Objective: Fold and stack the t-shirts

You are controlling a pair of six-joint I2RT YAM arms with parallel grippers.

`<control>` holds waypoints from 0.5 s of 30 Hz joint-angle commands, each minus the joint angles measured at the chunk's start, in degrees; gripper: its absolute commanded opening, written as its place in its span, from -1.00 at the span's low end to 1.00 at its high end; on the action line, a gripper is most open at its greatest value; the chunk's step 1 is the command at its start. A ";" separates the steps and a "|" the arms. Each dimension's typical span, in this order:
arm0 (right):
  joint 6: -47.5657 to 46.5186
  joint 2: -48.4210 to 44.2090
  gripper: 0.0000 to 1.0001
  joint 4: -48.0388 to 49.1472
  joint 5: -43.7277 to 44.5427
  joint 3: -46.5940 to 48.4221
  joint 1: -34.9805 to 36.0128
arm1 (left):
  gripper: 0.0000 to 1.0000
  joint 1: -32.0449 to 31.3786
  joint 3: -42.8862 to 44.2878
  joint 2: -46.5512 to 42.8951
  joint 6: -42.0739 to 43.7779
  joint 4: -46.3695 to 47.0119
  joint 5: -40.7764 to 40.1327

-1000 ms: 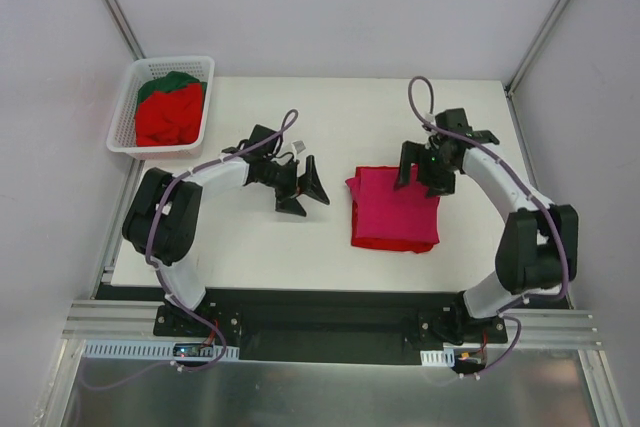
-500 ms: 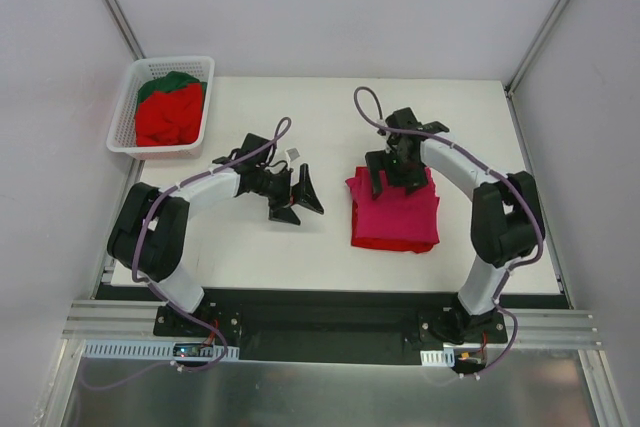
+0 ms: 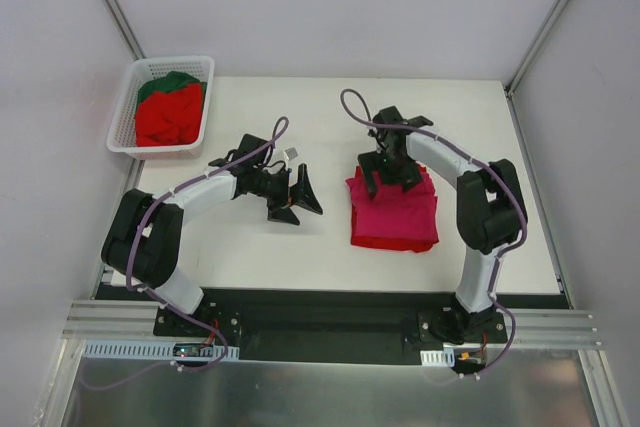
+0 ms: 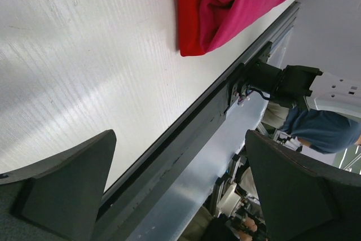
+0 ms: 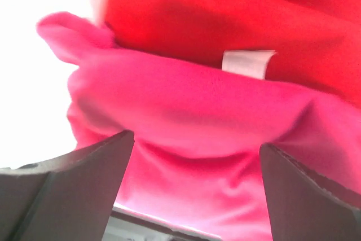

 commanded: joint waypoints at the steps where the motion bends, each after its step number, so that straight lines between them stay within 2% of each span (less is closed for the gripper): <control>1: -0.25 -3.05 0.92 -7.53 3.06 9.95 0.26 | 0.99 0.26 0.64 -1.86 0.69 -0.94 0.48; 4: -0.16 -5.69 0.92 -10.44 4.73 13.65 0.17 | 0.98 0.26 0.91 -1.25 0.87 -1.11 0.92; 6: 0.45 -6.65 0.92 -11.15 3.95 12.70 0.34 | 0.98 0.26 0.99 -0.81 1.13 -1.20 1.27; 13: 2.82 -8.59 0.92 -2.56 2.10 -4.42 0.96 | 0.99 0.26 0.21 0.07 1.39 -1.29 1.62; 15: 2.65 -8.25 0.92 -0.44 2.10 -6.72 1.05 | 0.99 0.26 -0.15 -0.02 1.48 -1.29 1.45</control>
